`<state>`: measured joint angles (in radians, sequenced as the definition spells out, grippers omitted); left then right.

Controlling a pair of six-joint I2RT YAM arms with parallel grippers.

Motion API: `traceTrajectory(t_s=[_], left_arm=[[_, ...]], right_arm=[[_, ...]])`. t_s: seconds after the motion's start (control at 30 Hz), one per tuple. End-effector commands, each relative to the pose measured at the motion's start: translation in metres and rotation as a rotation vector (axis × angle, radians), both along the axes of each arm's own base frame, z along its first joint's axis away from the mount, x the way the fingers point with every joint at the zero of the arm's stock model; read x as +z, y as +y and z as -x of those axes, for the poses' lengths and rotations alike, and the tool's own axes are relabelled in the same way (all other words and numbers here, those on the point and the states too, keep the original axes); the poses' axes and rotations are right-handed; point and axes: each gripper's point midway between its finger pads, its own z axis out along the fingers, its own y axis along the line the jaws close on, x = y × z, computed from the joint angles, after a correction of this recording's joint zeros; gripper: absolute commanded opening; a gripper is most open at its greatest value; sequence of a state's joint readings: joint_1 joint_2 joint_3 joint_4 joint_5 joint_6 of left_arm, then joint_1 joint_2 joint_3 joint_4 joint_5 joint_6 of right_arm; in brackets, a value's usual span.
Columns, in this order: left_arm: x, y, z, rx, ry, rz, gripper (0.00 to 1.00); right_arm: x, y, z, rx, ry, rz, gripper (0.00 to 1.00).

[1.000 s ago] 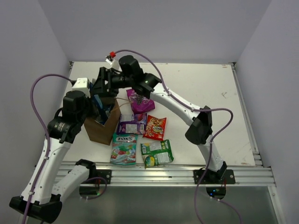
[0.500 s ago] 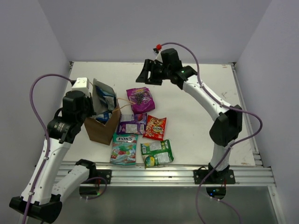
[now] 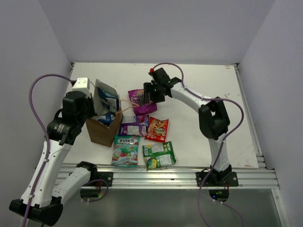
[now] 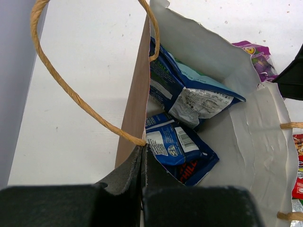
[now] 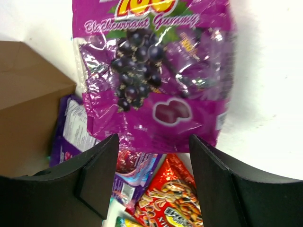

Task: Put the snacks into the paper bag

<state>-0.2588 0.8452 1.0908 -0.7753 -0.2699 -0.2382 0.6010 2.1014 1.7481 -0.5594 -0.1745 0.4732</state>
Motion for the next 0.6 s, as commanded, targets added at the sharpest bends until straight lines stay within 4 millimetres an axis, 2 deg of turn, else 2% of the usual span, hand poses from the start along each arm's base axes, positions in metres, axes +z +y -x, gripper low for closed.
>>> traceTrajectory(t_s=[0.0, 0.17, 0.4, 0.47, 0.5, 0.53, 0.57], left_arm=[[0.020, 0.001, 0.000, -0.009, -0.054, -0.011, 0.00], [0.020, 0.001, -0.001, -0.005, -0.053, -0.010, 0.00], [0.022, 0.004, 0.001, 0.004, -0.056, -0.016, 0.00], [0.021, 0.004, 0.002, 0.005, -0.053, -0.017, 0.00], [0.020, 0.004, 0.002, 0.006, -0.051, -0.018, 0.00], [0.018, 0.005, 0.003, 0.008, -0.049, -0.019, 0.00], [0.017, 0.005, 0.003, 0.007, -0.046, -0.021, 0.00]], right_arm=[[0.025, -0.012, -0.029, -0.019, -0.142, 0.064, 0.65], [0.016, -0.020, -0.035, -0.007, -0.146, 0.096, 0.65], [-0.050, -0.025, -0.019, 0.031, -0.021, 0.159, 0.64], [-0.065, -0.025, -0.012, 0.049, 0.016, 0.164, 0.60], [-0.069, -0.025, -0.009, 0.060, 0.026, 0.165, 0.54], [-0.074, -0.026, -0.007, 0.066, 0.041, 0.172, 0.36], [-0.073, -0.026, -0.006, 0.072, 0.046, 0.174, 0.00]])
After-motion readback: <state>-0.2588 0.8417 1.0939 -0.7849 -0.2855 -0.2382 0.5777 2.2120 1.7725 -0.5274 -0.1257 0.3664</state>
